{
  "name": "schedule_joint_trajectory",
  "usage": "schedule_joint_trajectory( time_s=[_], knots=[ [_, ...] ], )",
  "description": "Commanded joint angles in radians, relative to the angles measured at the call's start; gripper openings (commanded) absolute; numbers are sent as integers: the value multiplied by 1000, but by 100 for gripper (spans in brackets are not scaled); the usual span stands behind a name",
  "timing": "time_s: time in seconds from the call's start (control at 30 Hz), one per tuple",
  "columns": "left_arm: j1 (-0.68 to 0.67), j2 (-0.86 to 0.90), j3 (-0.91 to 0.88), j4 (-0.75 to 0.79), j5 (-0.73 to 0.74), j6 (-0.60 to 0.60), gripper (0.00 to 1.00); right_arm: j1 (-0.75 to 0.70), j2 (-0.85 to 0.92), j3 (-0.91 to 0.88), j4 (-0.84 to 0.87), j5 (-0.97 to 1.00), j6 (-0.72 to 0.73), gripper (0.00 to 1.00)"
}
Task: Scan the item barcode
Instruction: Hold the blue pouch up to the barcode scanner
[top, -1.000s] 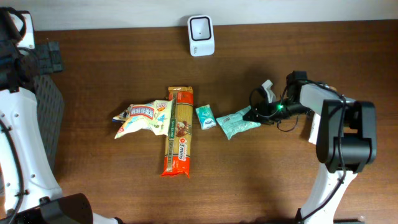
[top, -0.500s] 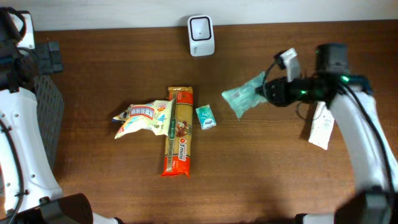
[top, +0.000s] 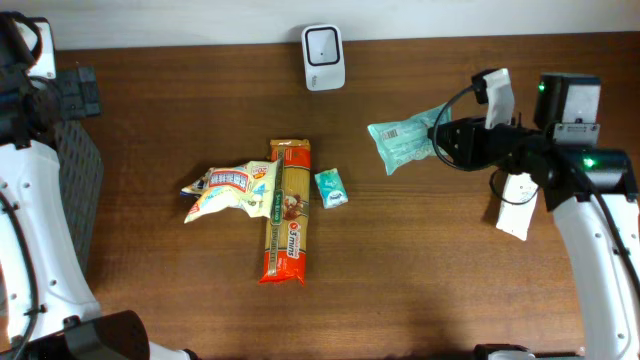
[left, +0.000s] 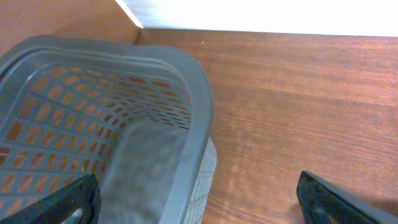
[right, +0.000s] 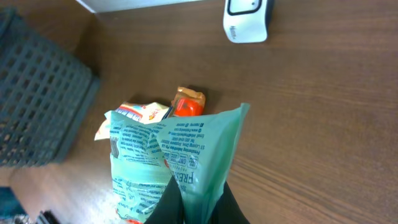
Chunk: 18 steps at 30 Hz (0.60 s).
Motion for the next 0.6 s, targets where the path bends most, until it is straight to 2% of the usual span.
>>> schedule_joint_trajectory(
  time_s=[0.0, 0.03, 0.13, 0.27, 0.3, 0.4, 0.53, 0.57],
  knots=[
    [4, -11, 13, 1, 3, 9, 99, 119, 97, 166, -4, 214, 45, 4],
    [4, -11, 13, 1, 3, 9, 99, 198, 189, 290, -19, 386, 45, 4],
    [4, -11, 13, 1, 3, 9, 99, 309, 361, 463, 26, 700, -1, 4],
    [4, -11, 13, 1, 3, 9, 99, 418, 574, 483, 379, 1059, -267, 4],
    [4, -11, 13, 1, 3, 9, 99, 431, 618, 483, 462, 1114, -332, 4],
    [4, -11, 13, 1, 3, 9, 99, 467, 795, 483, 830, 1236, -659, 4],
    [4, -11, 13, 1, 3, 9, 99, 481, 949, 483, 1218, 1239, -903, 4],
    [4, -11, 13, 1, 3, 9, 99, 482, 966, 483, 1256, 1234, -930, 4]
  ],
)
